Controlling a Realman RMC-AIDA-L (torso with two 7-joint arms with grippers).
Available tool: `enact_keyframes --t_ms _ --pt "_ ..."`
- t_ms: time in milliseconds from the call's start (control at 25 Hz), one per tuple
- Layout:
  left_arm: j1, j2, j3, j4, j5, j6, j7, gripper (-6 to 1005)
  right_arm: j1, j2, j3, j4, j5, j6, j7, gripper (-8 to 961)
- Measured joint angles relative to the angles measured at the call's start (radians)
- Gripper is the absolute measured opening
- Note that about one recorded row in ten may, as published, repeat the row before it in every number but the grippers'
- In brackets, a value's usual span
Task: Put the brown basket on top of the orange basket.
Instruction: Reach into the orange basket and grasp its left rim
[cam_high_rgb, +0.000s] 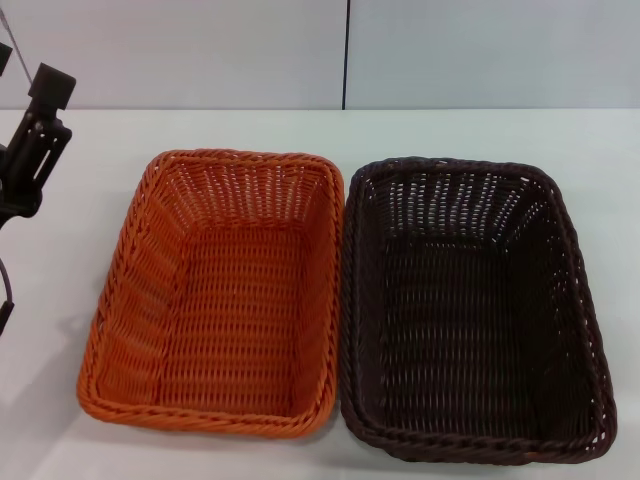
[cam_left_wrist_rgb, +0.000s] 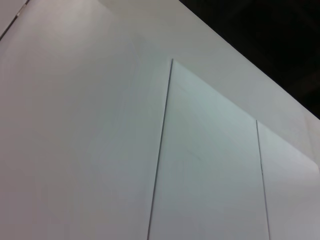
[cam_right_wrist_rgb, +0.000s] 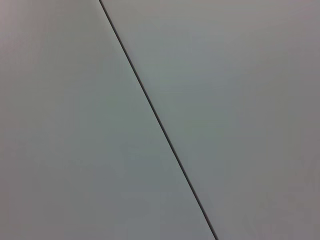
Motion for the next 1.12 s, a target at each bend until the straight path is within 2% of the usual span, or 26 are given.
enact_keyframes --t_ms 800,1120 --pt "0.001 0.0 -0.012 -0.008 -0.011 0.0 0.0 807 -0.01 0.001 0.0 0.018 0.001 0.0 0.0 677" --pt "0.02 0.0 -0.024 -0.014 -0.056 -0.007 -0.003 806 -0.01 0.002 0.0 0.024 -0.002 0.006 0.0 677"
